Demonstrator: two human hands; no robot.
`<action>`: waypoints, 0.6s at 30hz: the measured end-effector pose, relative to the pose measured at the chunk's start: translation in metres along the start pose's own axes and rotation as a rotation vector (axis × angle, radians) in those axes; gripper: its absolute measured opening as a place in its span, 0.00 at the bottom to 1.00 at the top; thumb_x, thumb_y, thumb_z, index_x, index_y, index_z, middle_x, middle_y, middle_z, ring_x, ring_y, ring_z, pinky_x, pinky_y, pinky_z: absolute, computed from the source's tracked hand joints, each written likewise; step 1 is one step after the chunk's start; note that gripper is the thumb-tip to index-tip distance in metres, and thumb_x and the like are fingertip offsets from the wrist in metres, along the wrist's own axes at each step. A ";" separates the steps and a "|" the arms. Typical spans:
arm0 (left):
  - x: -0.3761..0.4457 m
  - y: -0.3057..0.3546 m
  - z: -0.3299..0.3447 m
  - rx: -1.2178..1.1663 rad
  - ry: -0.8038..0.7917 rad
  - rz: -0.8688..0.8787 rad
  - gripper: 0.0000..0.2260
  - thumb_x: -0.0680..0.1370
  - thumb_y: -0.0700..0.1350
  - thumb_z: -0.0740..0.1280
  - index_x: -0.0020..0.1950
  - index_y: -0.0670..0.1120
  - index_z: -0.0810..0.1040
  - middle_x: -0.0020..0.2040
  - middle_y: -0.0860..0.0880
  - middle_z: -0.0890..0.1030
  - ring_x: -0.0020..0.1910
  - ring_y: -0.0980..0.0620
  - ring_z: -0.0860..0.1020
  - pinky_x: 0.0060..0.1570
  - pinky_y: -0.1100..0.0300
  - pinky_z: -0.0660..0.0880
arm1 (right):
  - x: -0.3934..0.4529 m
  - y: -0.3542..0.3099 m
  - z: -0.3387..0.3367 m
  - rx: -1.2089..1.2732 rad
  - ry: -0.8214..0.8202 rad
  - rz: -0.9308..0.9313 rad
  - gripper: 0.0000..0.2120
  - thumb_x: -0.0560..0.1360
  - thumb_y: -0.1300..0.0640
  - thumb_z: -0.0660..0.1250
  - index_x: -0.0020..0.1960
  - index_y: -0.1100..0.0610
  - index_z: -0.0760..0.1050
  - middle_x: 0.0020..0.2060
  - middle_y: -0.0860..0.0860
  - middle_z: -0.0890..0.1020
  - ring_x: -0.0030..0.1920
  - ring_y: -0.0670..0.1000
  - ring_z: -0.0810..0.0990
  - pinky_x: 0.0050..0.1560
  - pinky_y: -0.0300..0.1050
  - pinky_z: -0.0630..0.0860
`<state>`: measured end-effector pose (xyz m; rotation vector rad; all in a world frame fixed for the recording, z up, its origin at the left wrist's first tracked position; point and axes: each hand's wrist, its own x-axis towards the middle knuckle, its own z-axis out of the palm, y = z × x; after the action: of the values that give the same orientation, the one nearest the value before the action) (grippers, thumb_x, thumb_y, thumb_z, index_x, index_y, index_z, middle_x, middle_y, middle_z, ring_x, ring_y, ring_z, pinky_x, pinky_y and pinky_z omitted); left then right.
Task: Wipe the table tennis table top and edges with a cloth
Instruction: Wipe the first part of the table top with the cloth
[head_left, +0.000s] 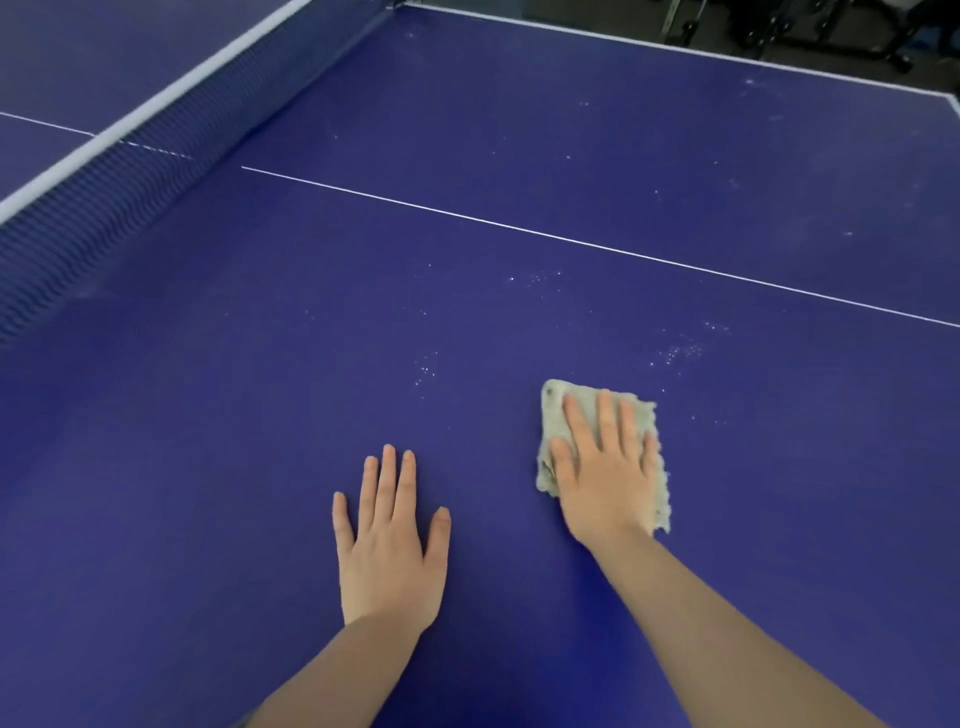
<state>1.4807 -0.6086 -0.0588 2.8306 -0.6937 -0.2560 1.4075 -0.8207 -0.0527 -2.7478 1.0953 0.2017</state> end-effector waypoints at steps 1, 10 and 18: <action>0.000 -0.003 -0.004 -0.032 0.010 -0.003 0.31 0.76 0.63 0.38 0.78 0.53 0.43 0.79 0.55 0.45 0.78 0.56 0.41 0.76 0.53 0.37 | -0.013 0.004 0.003 -0.007 0.042 0.029 0.30 0.75 0.39 0.25 0.77 0.41 0.32 0.80 0.50 0.40 0.79 0.52 0.34 0.77 0.57 0.38; 0.027 -0.079 -0.033 -0.013 0.074 -0.101 0.28 0.81 0.60 0.43 0.79 0.54 0.42 0.79 0.58 0.41 0.77 0.59 0.37 0.76 0.56 0.38 | -0.011 -0.100 0.010 -0.045 0.049 -0.597 0.26 0.83 0.42 0.42 0.80 0.42 0.49 0.81 0.50 0.50 0.80 0.53 0.43 0.76 0.58 0.40; 0.026 -0.079 -0.031 -0.026 0.090 -0.097 0.28 0.80 0.59 0.38 0.79 0.53 0.38 0.78 0.56 0.39 0.77 0.56 0.35 0.76 0.53 0.37 | -0.025 -0.083 0.013 -0.056 0.112 -0.250 0.29 0.81 0.41 0.34 0.81 0.45 0.46 0.80 0.54 0.53 0.80 0.55 0.48 0.76 0.58 0.49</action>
<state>1.5447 -0.5479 -0.0519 2.8346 -0.5317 -0.1516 1.4461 -0.7418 -0.0513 -2.9439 0.7692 0.0451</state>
